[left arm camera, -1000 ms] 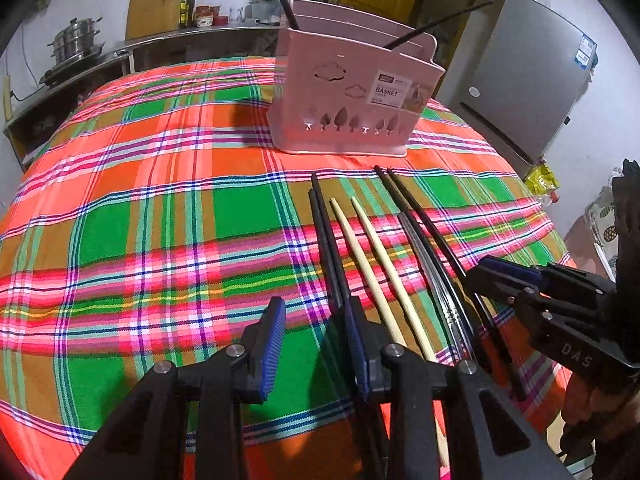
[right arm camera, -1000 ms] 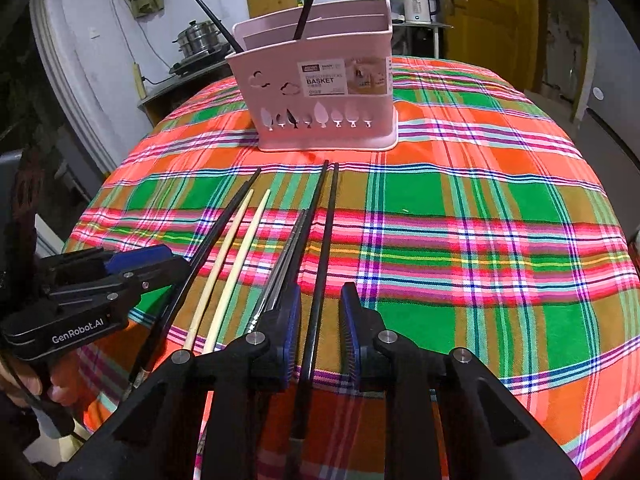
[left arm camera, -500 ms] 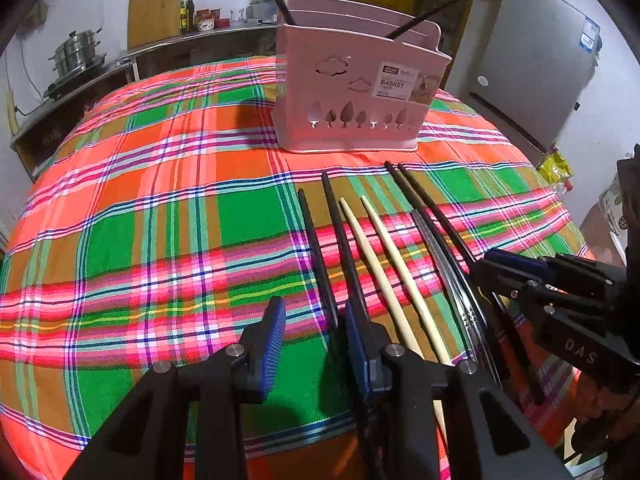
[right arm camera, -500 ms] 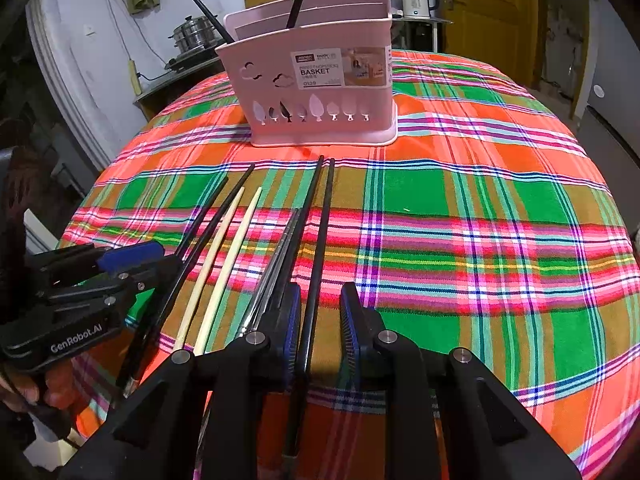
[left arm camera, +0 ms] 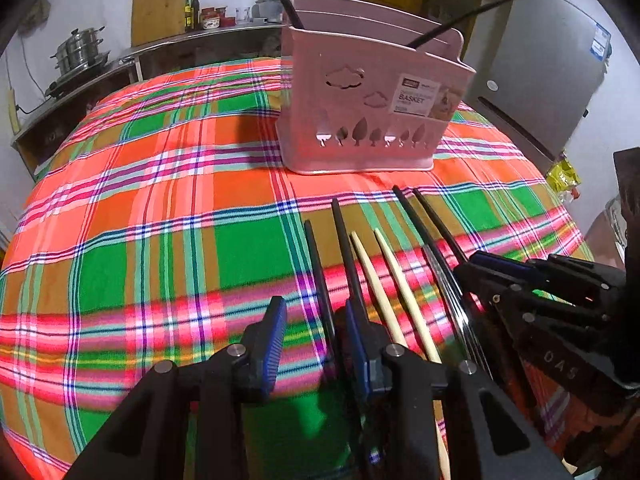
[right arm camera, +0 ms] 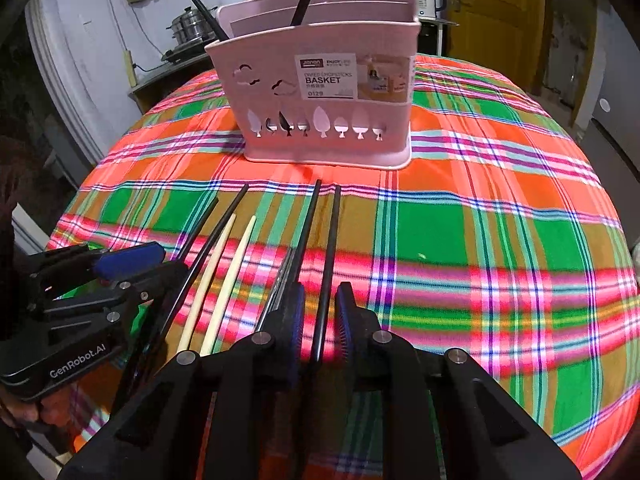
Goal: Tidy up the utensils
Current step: 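Grasp another black chopstick with the left tool while the right tool grasps one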
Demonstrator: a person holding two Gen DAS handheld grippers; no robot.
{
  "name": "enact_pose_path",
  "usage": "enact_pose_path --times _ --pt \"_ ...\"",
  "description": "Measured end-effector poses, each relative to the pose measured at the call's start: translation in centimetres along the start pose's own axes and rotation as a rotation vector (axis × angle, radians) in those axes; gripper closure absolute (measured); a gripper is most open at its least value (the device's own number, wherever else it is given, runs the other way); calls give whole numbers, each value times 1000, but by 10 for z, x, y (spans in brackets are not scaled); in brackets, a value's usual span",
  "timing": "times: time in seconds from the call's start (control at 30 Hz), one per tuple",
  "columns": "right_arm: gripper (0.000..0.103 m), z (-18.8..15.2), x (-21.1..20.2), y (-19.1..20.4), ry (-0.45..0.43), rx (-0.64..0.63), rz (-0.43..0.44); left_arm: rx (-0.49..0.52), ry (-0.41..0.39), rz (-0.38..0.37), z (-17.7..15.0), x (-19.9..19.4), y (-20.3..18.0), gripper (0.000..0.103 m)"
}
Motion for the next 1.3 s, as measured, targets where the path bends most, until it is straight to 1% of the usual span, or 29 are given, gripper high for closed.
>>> enact_pose_path --times 0.2,0.33,0.4,0.47,0.63,0.8,1.07,1.3 --pt "87 6 5 4 4 -16 -11 18 1 10 7 6 0 73" --pt "92 9 7 5 8 -25 -24 39 9 25 8 9 -1 74" --pt "96 10 7 5 10 -27 -27 42 11 44 9 8 0 82" --pt "96 11 7 3 14 -19 -22 32 18 40 10 8 2 95" --pt "98 11 3 -2 12 -2 -7 11 28 6 11 3 4 96" --pt "98 16 -9 -9 -14 14 6 24 6 -12 17 -10 -1 97" --pt "98 27 -31 -19 -64 52 29 47 -67 -38 36 -44 -12 98" --pt "98 42 -58 -26 -132 70 40 63 -136 -62 55 -76 -20 98"
Point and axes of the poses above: each gripper's, at about its wrist camera, not at the fingertips, and x roughly the way its jaws point, y to its left, z to its top, the point moved 3 cm from there along x, roughly the way its jaws point, and after that the axes turned 14 degrees about -z, right-handed, at the moved point
